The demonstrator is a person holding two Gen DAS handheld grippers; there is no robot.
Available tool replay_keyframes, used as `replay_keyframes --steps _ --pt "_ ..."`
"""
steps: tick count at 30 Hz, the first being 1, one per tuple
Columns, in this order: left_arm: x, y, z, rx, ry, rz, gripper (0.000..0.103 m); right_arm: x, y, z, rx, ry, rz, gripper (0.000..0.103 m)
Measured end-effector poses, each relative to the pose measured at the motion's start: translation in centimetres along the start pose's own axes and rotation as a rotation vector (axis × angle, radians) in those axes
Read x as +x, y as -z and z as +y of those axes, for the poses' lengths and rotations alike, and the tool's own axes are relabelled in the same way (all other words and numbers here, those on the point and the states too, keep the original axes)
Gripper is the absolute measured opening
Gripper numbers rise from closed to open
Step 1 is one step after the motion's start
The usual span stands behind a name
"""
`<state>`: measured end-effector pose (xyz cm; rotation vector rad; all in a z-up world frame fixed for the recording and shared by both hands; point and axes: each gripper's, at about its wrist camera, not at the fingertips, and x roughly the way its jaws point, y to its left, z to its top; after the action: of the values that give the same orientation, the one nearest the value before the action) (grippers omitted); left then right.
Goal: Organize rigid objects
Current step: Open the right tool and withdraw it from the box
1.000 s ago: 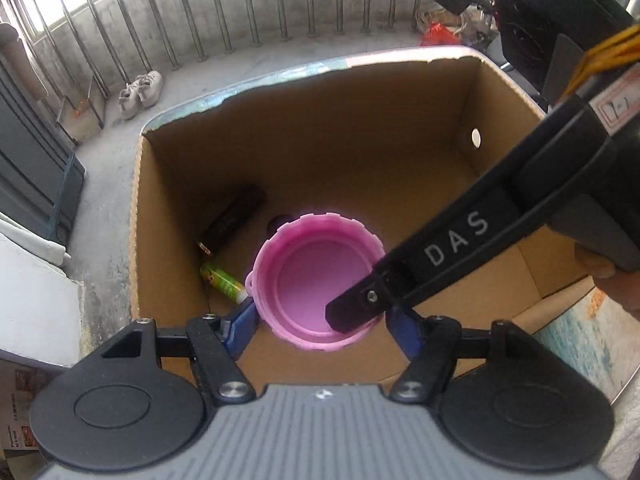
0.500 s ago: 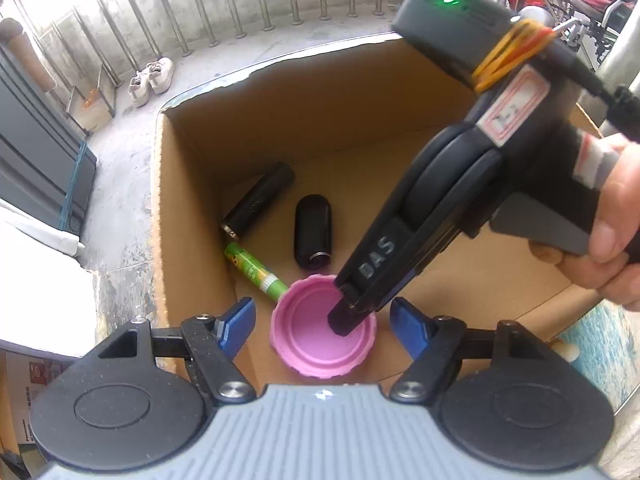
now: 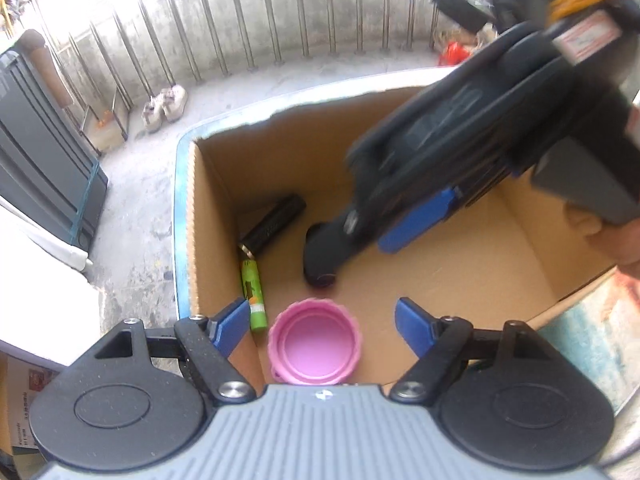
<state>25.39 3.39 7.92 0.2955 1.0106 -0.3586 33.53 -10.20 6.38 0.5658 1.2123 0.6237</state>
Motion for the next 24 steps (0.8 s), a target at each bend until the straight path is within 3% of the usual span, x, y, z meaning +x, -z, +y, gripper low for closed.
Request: replay_keyframes --steps 6,13,16,20,24 --pt "-5.0 1.7 0.1 -0.041 0.022 -0.128 0.082 -7.9 2.7 2.8 -0.072 -0.054 -0.219 0.072" --pt "-10.2 4.8 1.0 -0.085 0.074 -0.277 0.088 -13.9 12.1 5.3 -0.119 -0.146 -0.427 0.077" --pt "-11.0 6.7 1.0 -0.104 0.099 -0.298 0.093 -14.8 16.7 5.1 -0.113 -0.164 -0.475 0.080" --pt "-10.1 9.7 0.8 -0.162 0.175 -0.250 0.094 -13.4 22.7 2.9 -0.051 -0.158 -0.512 0.083" --pt "-8.3 12.5 0.3 -0.194 0.218 -0.223 0.094 -9.9 27.2 -0.3 0.046 -0.047 -0.509 0.083"
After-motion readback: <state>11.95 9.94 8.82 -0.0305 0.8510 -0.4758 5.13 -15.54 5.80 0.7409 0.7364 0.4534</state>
